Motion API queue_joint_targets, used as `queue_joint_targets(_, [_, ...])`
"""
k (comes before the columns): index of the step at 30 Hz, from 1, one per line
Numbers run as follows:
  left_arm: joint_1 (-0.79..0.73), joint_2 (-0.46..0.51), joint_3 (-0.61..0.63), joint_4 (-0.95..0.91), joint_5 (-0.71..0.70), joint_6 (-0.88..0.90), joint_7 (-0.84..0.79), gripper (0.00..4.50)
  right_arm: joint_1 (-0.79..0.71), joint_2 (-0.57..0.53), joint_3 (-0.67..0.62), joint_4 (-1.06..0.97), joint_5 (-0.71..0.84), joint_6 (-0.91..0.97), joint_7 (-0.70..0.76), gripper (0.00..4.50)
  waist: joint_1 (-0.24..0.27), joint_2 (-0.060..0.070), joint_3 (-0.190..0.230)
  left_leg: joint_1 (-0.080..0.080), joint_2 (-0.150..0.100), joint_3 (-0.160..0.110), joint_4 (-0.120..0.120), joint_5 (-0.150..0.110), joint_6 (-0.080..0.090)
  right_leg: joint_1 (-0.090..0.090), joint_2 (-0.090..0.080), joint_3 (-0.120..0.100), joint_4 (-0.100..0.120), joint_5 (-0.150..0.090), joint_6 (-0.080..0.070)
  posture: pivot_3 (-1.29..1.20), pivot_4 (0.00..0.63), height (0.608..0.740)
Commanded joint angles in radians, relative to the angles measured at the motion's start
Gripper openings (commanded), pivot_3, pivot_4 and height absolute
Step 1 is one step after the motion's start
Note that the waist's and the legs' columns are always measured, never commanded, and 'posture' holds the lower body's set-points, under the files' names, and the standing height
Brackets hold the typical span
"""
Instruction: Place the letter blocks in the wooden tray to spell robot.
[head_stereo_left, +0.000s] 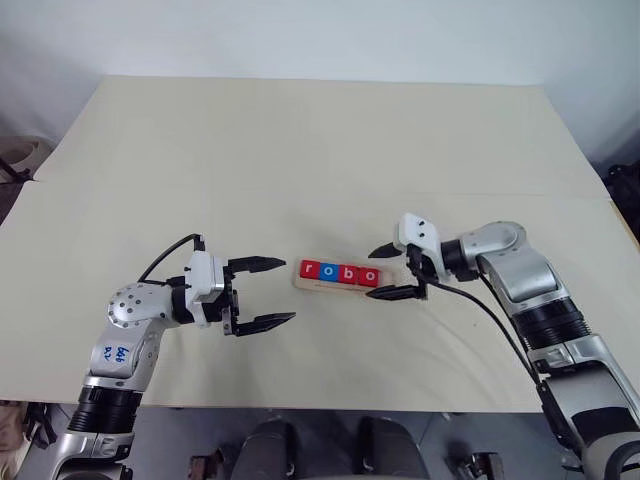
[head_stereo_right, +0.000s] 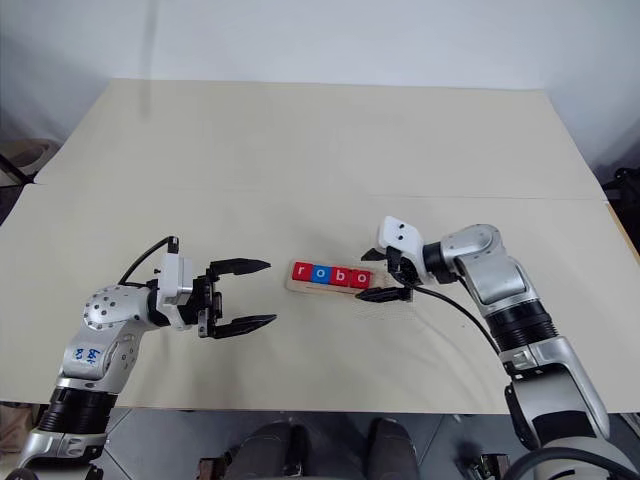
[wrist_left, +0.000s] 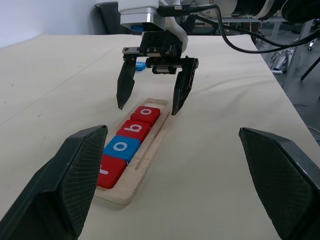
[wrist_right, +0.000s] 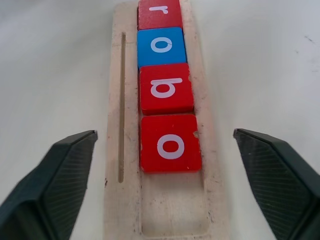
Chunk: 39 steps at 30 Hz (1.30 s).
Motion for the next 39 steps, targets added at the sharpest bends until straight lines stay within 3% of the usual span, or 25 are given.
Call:
queue_joint_targets(1, [-0.002, 0.005, 0.014, -0.039, -0.01, -0.007, 0.003, 4.5, 0.004, -0.033, -0.056, -0.072, 0.041, 0.03, 0.002, 4.29, 0.0, 0.0, 0.0, 0.0, 0.0, 0.0, 0.0, 0.0, 0.0, 0.0, 0.0, 0.0, 0.0, 0.0, 0.0, 0.0, 0.15, 0.74])
queue_joint_targets(4, [-0.004, 0.006, 0.015, -0.037, -0.01, -0.007, 0.003, 4.5, 0.038, -0.063, -0.083, -0.113, 0.061, 0.053, 0.002, 3.59, 0.001, 0.0, 0.0, 0.0, 0.0, 0.0, 0.0, 0.0, 0.0, 0.0, 0.0, 0.0, 0.0, 0.0, 0.0, 0.0, 0.15, 0.74])
queue_joint_targets(10, [-0.002, 0.01, 0.021, -0.033, -0.011, -0.004, 0.003, 4.5, 0.118, -0.127, -0.144, -0.149, 0.091, 0.052, -0.005, 1.62, 0.002, 0.0, 0.0, 0.0, 0.0, 0.0, 0.0, 0.0, 0.0, 0.0, 0.0, 0.0, 0.0, 0.0, 0.0, 0.0, 0.15, 0.74])
queue_joint_targets(14, [-0.014, 0.005, 0.015, -0.022, -0.008, -0.003, 0.004, 4.5, 0.133, -0.106, -0.126, -0.13, 0.054, 0.021, -0.061, 0.2, -0.002, 0.0, 0.0, 0.0, 0.0, 0.001, 0.0, 0.0, 0.0, 0.0, 0.0, 0.0, 0.0, 0.0, 0.0, 0.0, 0.15, 0.74])
queue_joint_targets(15, [-0.017, 0.003, 0.014, -0.02, -0.008, -0.003, 0.005, 4.5, 0.132, -0.099, -0.119, -0.124, 0.045, 0.013, -0.074, 0.05, -0.003, 0.0, 0.0, 0.001, 0.0, 0.001, 0.0, 0.0, 0.0, 0.0, 0.0, 0.001, 0.001, 0.0, 0.0, 0.0, 0.15, 0.74])
queue_joint_targets(30, [-0.02, 0.002, 0.018, -0.023, -0.009, -0.003, 0.012, 4.5, 0.082, -0.003, -0.045, -0.077, 0.015, 0.007, -0.1, 0.05, 0.0, 0.0, 0.0, 0.001, 0.0, 0.0, 0.0, 0.0, 0.0, 0.0, 0.0, 0.0, 0.001, 0.0, 0.0, 0.0, 0.15, 0.74])
queue_joint_targets(39, [-0.014, -0.001, 0.015, -0.026, -0.009, -0.003, 0.019, 4.5, 0.088, -0.029, -0.067, -0.094, 0.031, 0.021, -0.085, 0.05, 0.001, 0.0, 0.0, 0.001, 0.0, 0.0, 0.0, 0.0, 0.0, 0.0, 0.0, 0.001, 0.001, 0.0, 0.0, 0.0, 0.15, 0.74])
